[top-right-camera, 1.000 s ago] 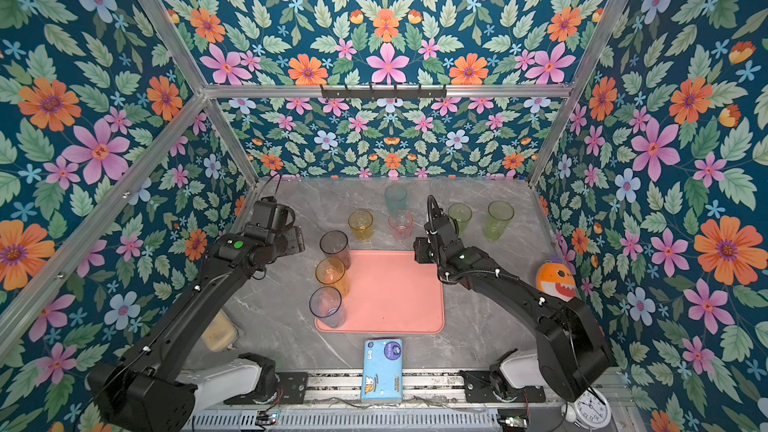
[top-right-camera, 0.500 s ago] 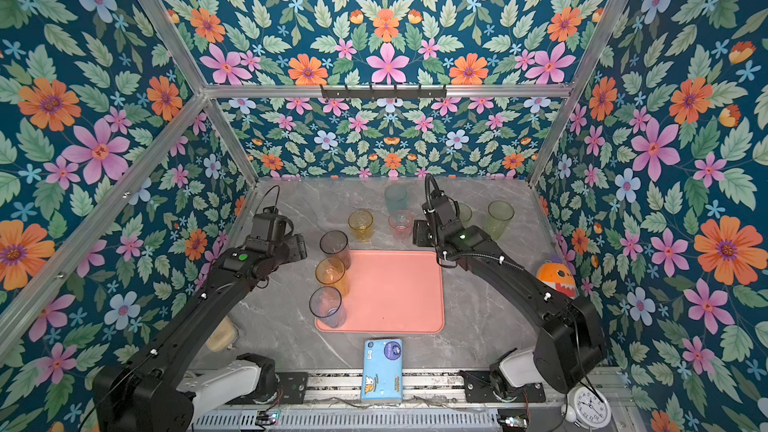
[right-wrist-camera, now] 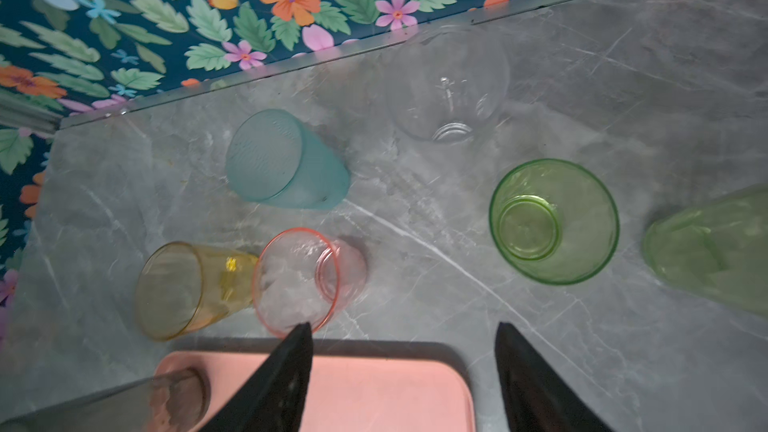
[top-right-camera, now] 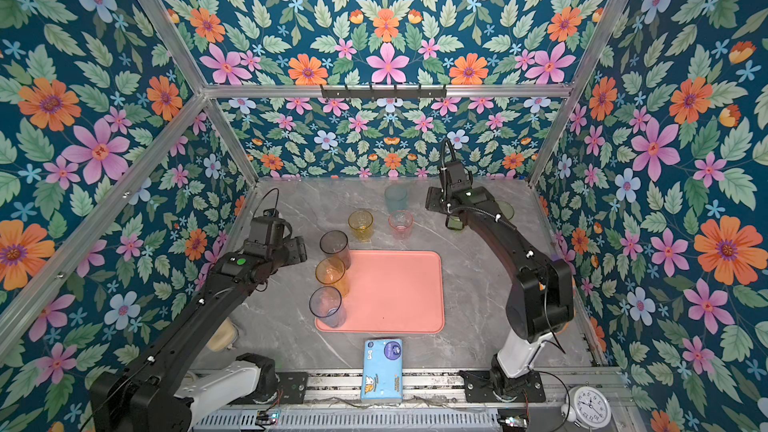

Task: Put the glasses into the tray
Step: 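Move the right gripper toward the far clear cup while the left holds still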

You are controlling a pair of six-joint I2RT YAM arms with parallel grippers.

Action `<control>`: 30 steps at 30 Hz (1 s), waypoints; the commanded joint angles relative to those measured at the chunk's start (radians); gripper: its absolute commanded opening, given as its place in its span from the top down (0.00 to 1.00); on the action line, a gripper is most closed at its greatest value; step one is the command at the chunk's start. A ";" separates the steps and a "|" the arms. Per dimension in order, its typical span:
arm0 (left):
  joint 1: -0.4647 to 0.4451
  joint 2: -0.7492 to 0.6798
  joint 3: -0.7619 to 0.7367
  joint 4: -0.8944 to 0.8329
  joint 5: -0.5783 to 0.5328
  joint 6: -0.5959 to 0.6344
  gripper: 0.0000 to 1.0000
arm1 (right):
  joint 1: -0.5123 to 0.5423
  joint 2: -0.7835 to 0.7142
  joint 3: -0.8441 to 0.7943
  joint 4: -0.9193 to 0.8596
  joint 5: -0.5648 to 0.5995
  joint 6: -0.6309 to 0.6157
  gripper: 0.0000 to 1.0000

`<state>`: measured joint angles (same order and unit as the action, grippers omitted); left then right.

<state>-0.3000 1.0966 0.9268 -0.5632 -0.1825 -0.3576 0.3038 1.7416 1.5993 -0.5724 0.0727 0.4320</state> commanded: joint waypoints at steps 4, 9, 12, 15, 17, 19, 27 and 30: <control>0.001 0.000 0.007 0.009 0.008 0.019 0.19 | -0.078 0.123 0.168 -0.097 -0.031 -0.009 0.28; 0.002 0.004 0.003 0.011 0.009 0.022 0.19 | -0.124 0.227 0.318 -0.162 -0.102 0.015 0.28; 0.003 -0.005 -0.002 0.012 0.012 0.021 0.19 | -0.142 0.286 0.395 -0.193 -0.108 0.035 0.28; 0.003 -0.010 -0.005 0.013 0.012 0.026 0.19 | -0.152 0.343 0.468 -0.224 -0.119 0.039 0.28; 0.004 -0.010 -0.005 0.010 0.011 0.028 0.19 | -0.154 0.381 0.523 -0.253 -0.109 0.035 0.28; 0.003 -0.011 -0.006 0.009 0.009 0.031 0.19 | -0.154 0.428 0.590 -0.292 -0.093 0.027 0.28; 0.003 -0.028 -0.020 0.028 0.018 0.033 0.19 | -0.162 0.578 0.808 -0.390 -0.073 0.026 0.29; 0.003 -0.027 -0.018 0.028 0.022 0.038 0.19 | -0.163 0.613 0.845 -0.392 -0.073 0.022 0.31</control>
<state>-0.2966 1.0710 0.9070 -0.5533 -0.1604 -0.3355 0.1398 2.3367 2.4184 -0.9260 -0.0139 0.4534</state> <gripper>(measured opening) 0.810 0.698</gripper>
